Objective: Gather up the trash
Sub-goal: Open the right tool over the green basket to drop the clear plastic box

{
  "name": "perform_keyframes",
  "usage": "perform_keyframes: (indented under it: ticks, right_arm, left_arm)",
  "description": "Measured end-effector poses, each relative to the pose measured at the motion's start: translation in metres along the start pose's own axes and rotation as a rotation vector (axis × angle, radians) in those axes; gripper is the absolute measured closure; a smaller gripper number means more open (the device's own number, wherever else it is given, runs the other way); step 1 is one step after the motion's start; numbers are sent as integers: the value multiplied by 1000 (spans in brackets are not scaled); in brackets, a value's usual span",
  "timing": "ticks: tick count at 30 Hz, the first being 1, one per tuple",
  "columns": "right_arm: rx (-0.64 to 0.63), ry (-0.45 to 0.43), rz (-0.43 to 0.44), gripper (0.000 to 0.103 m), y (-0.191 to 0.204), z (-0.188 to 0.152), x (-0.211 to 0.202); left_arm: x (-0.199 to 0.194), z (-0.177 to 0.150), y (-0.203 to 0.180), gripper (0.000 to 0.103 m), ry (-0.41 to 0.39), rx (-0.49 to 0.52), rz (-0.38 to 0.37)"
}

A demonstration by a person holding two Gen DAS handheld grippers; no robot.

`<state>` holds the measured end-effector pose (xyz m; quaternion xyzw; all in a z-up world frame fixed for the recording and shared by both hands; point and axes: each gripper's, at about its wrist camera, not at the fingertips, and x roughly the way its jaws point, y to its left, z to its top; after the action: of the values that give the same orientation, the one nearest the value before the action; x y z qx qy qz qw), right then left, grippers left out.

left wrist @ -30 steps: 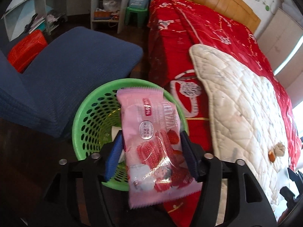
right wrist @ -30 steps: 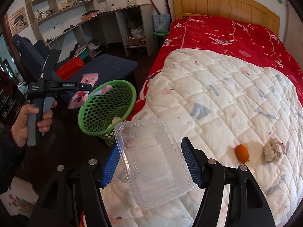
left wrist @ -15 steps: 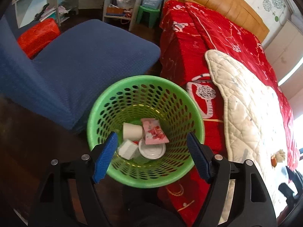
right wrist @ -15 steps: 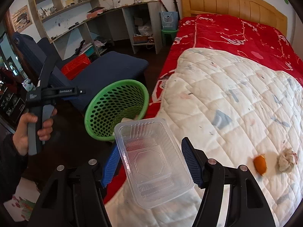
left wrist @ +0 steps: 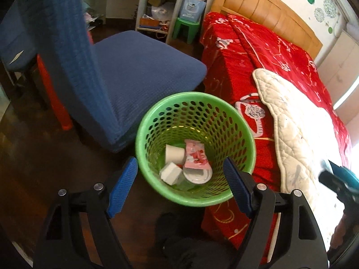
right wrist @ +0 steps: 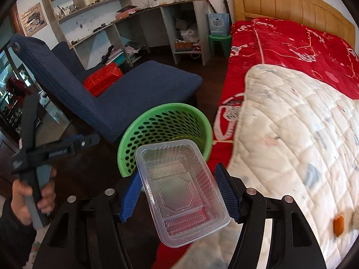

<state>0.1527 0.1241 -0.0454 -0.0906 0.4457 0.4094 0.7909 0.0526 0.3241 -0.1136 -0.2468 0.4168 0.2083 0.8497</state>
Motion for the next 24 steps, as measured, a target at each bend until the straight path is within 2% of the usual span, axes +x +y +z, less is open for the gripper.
perform_keyframes:
  ticks: [13,15,17,24]
  right_arm:
    - [26,24,28,41,38,35,57]
    - [32,18,35,38,42,40,62]
    - [42,13,44,31,45,45,66]
    - [50,-17,54,30,46,49,56]
  left_arm:
    - [1,-15,25,25,16,-42,7]
    - [1,-16,25,25,18,-44,4]
    - [1,-16,23,25,18,-43,2]
    - [-4,-17,18,25,9,-31,-2]
